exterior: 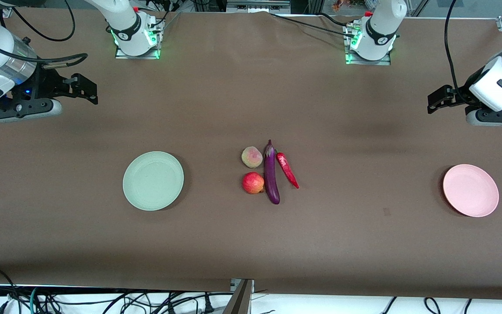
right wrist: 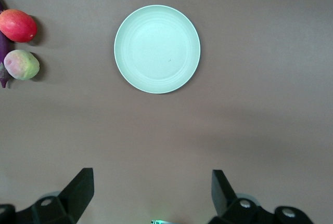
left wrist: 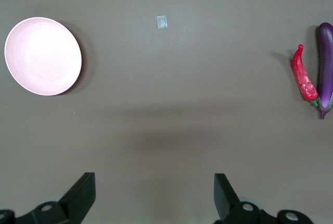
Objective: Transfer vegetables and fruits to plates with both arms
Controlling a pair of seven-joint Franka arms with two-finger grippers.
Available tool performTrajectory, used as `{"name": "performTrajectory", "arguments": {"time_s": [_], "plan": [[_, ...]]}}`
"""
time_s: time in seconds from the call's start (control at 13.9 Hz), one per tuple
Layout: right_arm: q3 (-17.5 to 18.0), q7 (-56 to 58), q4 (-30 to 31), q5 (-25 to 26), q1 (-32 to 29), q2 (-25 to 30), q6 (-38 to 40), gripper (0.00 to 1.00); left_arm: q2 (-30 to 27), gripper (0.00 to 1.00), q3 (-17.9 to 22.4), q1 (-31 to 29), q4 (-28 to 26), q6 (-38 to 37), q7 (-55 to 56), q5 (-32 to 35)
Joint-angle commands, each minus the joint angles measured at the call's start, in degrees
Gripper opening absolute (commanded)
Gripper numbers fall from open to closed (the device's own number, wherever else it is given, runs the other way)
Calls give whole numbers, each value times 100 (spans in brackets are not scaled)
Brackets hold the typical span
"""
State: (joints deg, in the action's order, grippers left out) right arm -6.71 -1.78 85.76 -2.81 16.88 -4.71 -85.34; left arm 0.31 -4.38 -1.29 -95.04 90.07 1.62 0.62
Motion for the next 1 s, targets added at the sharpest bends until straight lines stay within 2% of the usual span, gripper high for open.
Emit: {"name": "performTrajectory", "arguments": {"time_s": [0.0, 0.29, 0.57, 0.72, 0.93], "plan": [[12, -24, -51, -88, 0, 22, -1, 100, 48, 100, -10, -3, 118, -25, -48, -27], [12, -24, -51, -97, 0, 22, -1, 100, 57, 100, -19, 6, 144, -42, -48, -62], [12, -33, -51, -88, 0, 22, -1, 100, 294, 100, -413, 24, 144, -963, -135, -53], [12, -24, -51, -88, 0, 22, -1, 100, 513, 100, -668, 24, 153, -992, -57, -71], [21, -24, -51, -88, 0, 22, -1, 100, 1030, 100, -915, 24, 153, -687, 153, -571]]}}
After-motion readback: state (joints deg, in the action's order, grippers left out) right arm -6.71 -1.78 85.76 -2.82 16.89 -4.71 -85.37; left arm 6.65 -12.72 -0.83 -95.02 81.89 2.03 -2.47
